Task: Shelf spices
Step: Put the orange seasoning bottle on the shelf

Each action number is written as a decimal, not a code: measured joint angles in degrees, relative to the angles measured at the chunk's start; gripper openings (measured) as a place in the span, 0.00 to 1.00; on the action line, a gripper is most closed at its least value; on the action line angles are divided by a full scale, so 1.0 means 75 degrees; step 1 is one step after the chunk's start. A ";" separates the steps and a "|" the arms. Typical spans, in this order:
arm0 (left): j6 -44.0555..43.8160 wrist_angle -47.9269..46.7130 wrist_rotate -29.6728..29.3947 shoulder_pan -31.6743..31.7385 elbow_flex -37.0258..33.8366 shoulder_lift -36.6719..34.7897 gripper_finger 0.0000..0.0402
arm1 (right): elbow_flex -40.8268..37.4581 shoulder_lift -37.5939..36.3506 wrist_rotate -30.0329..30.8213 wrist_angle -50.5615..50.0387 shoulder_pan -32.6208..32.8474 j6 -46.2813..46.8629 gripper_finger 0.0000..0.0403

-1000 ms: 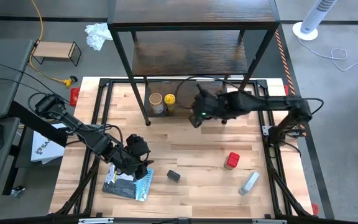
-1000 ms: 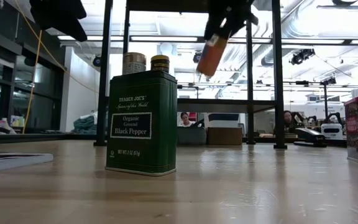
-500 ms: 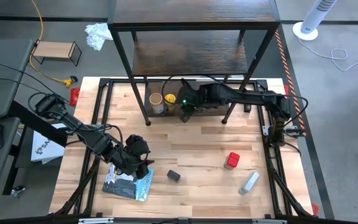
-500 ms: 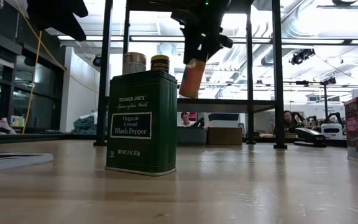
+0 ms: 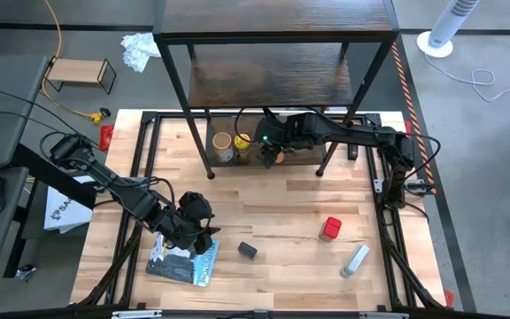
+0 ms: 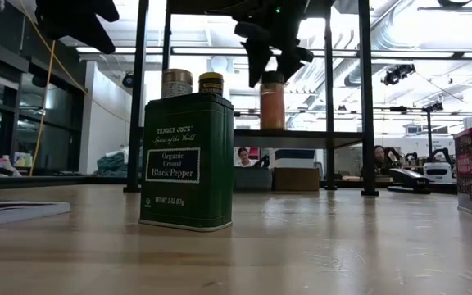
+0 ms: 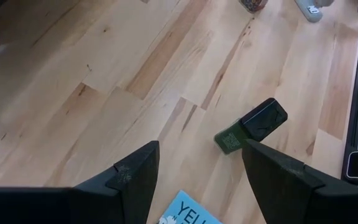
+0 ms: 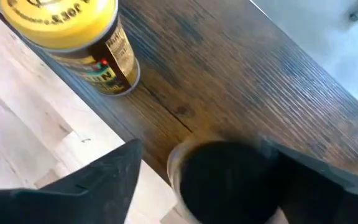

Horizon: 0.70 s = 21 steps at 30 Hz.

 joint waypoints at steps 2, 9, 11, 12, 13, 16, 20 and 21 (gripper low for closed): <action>-0.0004 -0.0003 -0.0004 0.0000 0.0000 0.0000 0.56 | 0.0000 0.0000 -0.0012 0.0112 0.0000 -0.0015 0.82; -0.0004 -0.0003 -0.0025 0.0000 0.0000 0.0000 0.56 | -0.0003 -0.0016 0.0056 0.0655 0.0000 -0.0323 0.84; -0.0007 -0.0006 -0.0068 0.0000 0.0000 0.0000 0.56 | -0.0003 -0.0055 0.0358 0.0651 0.0003 -0.0402 0.84; -0.0004 -0.0006 -0.0072 0.0000 0.0000 0.0000 0.56 | -0.0003 -0.0104 0.0565 0.0610 0.0012 -0.0404 0.84; -0.0006 -0.0003 -0.0074 0.0001 0.0000 0.0000 0.56 | 0.0000 -0.0155 0.0760 0.0501 0.0050 -0.0435 0.84; -0.0004 -0.0022 -0.0117 0.0003 0.0003 0.0000 0.56 | 0.0074 -0.0344 0.1202 0.0337 0.0249 -0.0709 0.79; -0.0002 -0.0048 -0.0278 0.0003 0.0003 0.0000 0.56 | 0.0099 -0.0779 0.1762 0.0127 0.0817 -0.0805 0.65; -0.0004 -0.0045 -0.0336 0.0002 0.0003 0.0000 0.56 | 0.0100 -0.0874 0.1980 -0.0011 0.1008 -0.0794 0.60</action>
